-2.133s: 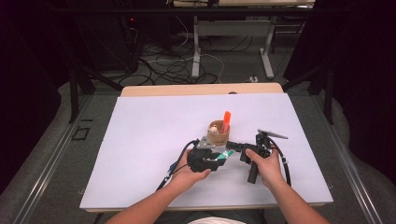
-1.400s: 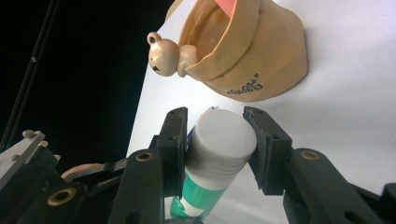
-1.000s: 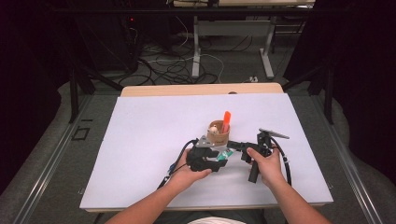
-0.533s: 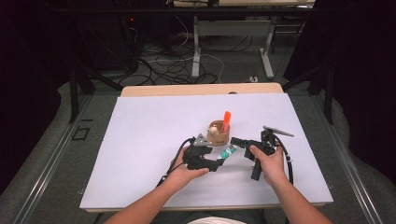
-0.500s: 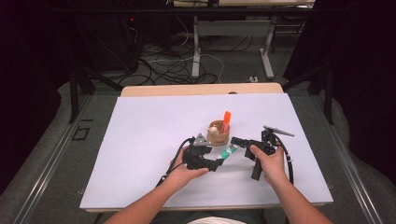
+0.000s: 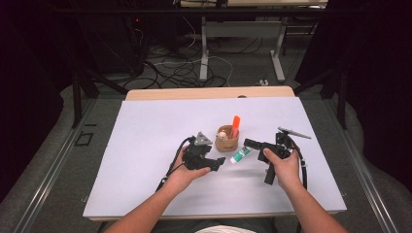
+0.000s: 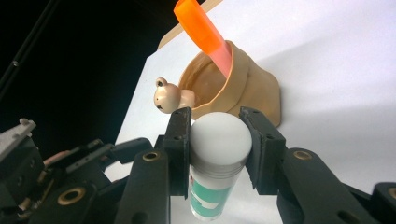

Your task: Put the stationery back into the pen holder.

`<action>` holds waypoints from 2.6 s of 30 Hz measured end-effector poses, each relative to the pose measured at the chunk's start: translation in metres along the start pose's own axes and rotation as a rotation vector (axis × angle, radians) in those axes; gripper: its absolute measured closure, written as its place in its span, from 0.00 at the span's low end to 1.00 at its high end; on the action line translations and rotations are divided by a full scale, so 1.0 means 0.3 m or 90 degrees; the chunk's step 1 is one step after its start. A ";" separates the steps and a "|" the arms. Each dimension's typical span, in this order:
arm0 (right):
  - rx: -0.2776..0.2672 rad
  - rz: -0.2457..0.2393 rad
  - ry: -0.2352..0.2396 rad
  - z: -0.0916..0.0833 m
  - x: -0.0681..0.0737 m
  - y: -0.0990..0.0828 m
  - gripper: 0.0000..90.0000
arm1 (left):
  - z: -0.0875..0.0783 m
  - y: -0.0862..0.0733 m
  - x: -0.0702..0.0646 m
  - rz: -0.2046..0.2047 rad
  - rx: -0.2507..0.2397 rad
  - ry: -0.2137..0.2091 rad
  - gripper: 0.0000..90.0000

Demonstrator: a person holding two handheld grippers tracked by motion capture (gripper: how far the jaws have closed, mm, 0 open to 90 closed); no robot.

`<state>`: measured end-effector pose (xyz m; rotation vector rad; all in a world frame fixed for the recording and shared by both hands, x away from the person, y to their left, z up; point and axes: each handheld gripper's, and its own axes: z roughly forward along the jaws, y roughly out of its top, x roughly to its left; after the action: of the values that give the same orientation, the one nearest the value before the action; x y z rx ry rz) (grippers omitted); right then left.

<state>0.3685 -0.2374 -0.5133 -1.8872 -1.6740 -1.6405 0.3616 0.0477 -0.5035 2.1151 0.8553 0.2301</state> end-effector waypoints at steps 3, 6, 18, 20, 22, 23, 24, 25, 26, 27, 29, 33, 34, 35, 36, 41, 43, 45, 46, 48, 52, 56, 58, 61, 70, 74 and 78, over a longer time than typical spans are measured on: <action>0.003 -0.011 -0.003 -0.007 0.006 0.005 0.72 | -0.017 0.002 0.024 -0.003 -0.002 0.008 0.32; -0.009 -0.018 -0.008 -0.012 0.011 0.007 0.72 | -0.040 -0.002 0.058 -0.027 -0.002 0.011 0.31; -0.017 -0.066 -0.006 -0.026 0.071 0.021 0.72 | -0.165 -0.103 0.169 -0.081 -0.095 0.052 0.14; -0.019 -0.080 -0.002 -0.029 0.087 0.026 0.72 | -0.182 -0.126 0.182 -0.096 -0.105 0.057 0.13; -0.013 -0.094 -0.002 -0.033 0.101 0.031 0.72 | -0.194 -0.147 0.197 -0.089 -0.116 0.071 0.11; -0.019 -0.097 -0.004 -0.032 0.108 0.034 0.72 | -0.200 -0.155 0.204 -0.088 -0.115 0.077 0.11; -0.020 -0.096 -0.005 -0.032 0.116 0.038 0.72 | -0.204 -0.161 0.212 -0.088 -0.119 0.082 0.11; -0.020 -0.102 -0.005 -0.033 0.120 0.042 0.72 | -0.208 -0.166 0.220 -0.090 -0.124 0.087 0.11; -0.015 -0.105 -0.003 -0.036 0.125 0.048 0.72 | -0.211 -0.170 0.228 -0.094 -0.130 0.090 0.11; -0.026 -0.101 -0.008 -0.033 0.134 0.051 0.72 | -0.215 -0.173 0.232 -0.102 -0.134 0.094 0.11; -0.016 -0.121 -0.011 -0.039 0.146 0.066 0.72 | -0.221 -0.180 0.243 -0.103 -0.138 0.101 0.10; -0.023 -0.155 -0.021 -0.041 0.180 0.097 0.72 | -0.230 -0.201 0.264 -0.101 -0.138 0.118 0.08; -0.027 -0.155 -0.027 -0.040 0.193 0.103 0.72 | -0.230 -0.206 0.271 -0.098 -0.134 0.121 0.08; -0.030 -0.163 -0.028 -0.037 0.202 0.110 0.72 | -0.231 -0.211 0.277 -0.099 -0.134 0.125 0.08; -0.022 -0.176 -0.030 -0.039 0.211 0.118 0.72 | -0.230 -0.217 0.283 -0.104 -0.134 0.127 0.08; -0.024 -0.226 -0.049 -0.022 0.264 0.146 0.72 | -0.223 -0.235 0.304 -0.104 -0.121 0.142 0.08; -0.029 -0.247 -0.059 -0.010 0.283 0.157 0.72 | -0.216 -0.240 0.306 -0.103 -0.109 0.146 0.08; -0.027 -0.263 -0.066 0.005 0.302 0.164 0.72 | -0.207 -0.242 0.306 -0.104 -0.101 0.146 0.07; -0.024 -0.273 -0.070 0.015 0.312 0.167 0.72 | -0.201 -0.243 0.305 -0.102 -0.103 0.150 0.07; -0.023 -0.299 -0.085 0.035 0.325 0.170 0.72 | -0.196 -0.244 0.304 -0.100 -0.095 0.157 0.06; -0.023 -0.340 -0.112 0.073 0.340 0.173 0.72 | -0.193 -0.247 0.307 -0.108 -0.088 0.159 0.04; -0.017 -0.371 -0.133 0.105 0.341 0.174 0.72 | -0.193 -0.249 0.312 -0.113 -0.083 0.159 0.02; -0.018 -0.386 -0.146 0.119 0.340 0.173 0.72 | -0.194 -0.250 0.314 -0.116 -0.082 0.157 0.01; -0.016 -0.402 -0.157 0.136 0.336 0.173 0.72 | -0.193 -0.249 0.313 -0.118 -0.083 0.155 0.00; -0.009 -0.439 -0.184 0.178 0.332 0.155 0.72 | -0.182 -0.247 0.305 -0.113 -0.074 0.151 0.00; -0.007 -0.445 -0.192 0.193 0.322 0.147 0.72 | -0.180 -0.245 0.304 -0.108 -0.071 0.150 0.00; -0.003 -0.458 -0.199 0.203 0.321 0.140 0.72 | -0.175 -0.245 0.302 -0.107 -0.073 0.150 0.01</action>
<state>0.4177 -0.1515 -0.4431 -1.7079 -2.7143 -1.5827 0.3704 0.1710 -0.5366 1.9225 1.1254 0.4349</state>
